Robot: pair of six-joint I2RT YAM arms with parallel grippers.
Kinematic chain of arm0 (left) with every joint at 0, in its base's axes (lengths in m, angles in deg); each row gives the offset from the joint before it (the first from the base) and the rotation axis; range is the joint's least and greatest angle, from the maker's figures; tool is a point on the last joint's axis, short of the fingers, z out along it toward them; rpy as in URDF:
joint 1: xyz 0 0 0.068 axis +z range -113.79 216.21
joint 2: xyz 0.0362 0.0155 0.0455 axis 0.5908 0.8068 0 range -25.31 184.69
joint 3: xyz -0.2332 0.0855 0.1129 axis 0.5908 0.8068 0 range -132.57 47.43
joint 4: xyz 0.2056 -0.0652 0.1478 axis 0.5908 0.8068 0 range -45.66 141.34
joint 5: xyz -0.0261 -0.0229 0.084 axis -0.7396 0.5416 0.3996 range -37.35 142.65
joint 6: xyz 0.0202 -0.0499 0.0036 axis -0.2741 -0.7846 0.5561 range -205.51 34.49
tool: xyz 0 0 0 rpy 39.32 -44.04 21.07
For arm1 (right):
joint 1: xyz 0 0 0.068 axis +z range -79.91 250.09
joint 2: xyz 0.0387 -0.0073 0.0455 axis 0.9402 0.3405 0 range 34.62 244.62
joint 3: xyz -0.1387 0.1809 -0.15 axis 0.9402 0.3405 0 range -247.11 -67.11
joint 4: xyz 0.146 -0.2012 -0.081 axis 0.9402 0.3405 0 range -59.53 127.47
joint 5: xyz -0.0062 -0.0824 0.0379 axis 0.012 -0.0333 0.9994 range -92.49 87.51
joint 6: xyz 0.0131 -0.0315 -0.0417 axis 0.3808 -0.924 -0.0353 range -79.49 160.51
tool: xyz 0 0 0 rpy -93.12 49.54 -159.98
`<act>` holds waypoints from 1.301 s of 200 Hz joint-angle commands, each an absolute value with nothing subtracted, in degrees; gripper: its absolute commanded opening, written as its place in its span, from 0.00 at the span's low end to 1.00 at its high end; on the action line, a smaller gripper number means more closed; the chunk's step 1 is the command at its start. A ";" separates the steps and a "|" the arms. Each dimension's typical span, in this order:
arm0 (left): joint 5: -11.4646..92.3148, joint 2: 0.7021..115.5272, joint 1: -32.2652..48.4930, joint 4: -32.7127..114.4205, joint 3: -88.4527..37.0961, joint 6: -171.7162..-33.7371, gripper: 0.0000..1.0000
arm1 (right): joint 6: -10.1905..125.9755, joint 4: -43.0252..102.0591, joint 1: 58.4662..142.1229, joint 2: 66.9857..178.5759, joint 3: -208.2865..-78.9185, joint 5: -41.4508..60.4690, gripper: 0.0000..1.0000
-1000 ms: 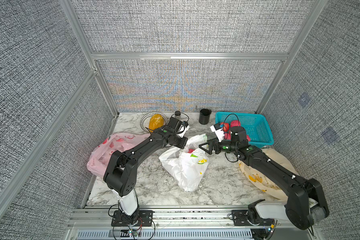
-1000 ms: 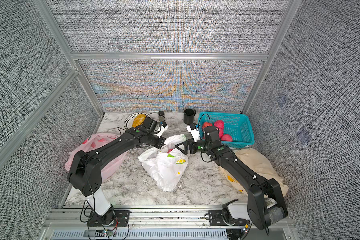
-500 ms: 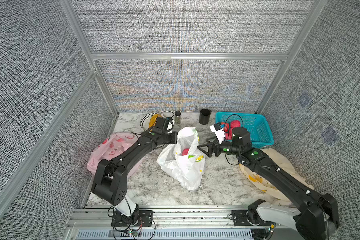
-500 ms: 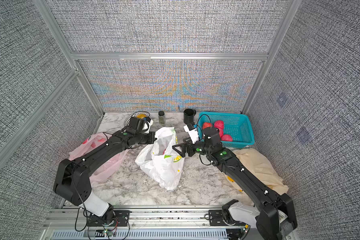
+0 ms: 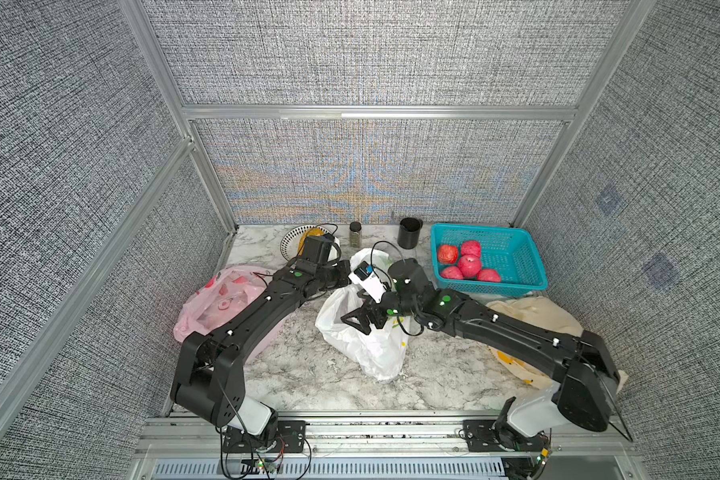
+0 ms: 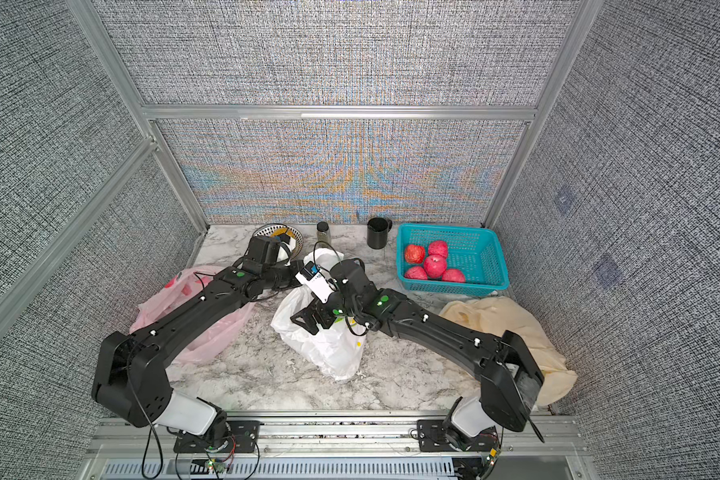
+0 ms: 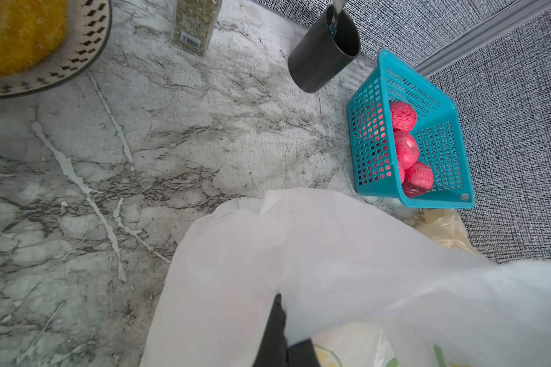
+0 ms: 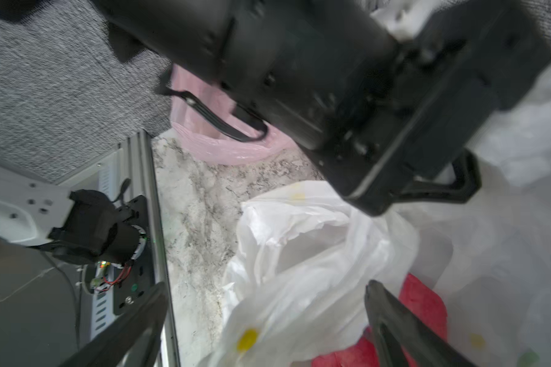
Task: Untie the knot of a plastic bag & take out the apple
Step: Adjust the plastic bag at the center of the board.
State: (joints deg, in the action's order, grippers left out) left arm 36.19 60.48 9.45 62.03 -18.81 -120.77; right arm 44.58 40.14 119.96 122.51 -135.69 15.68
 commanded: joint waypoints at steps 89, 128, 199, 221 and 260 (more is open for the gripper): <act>44.08 54.16 17.77 54.50 -5.58 -132.05 0.00 | 51.68 49.66 113.87 107.14 -109.86 20.58 0.00; 43.23 55.53 18.72 52.44 -3.46 -133.04 0.00 | 57.92 46.03 106.86 102.94 -102.32 16.01 0.00; 41.95 57.48 18.68 45.97 0.90 -133.66 0.00 | 65.42 37.85 99.37 109.97 -94.72 13.90 0.00; 41.78 58.43 17.70 45.08 0.76 -133.01 0.00 | 65.50 38.14 99.36 110.31 -94.86 12.45 0.00; 42.86 58.59 15.11 45.73 -0.30 -131.08 0.05 | 63.00 42.83 100.88 106.53 -100.05 11.43 0.53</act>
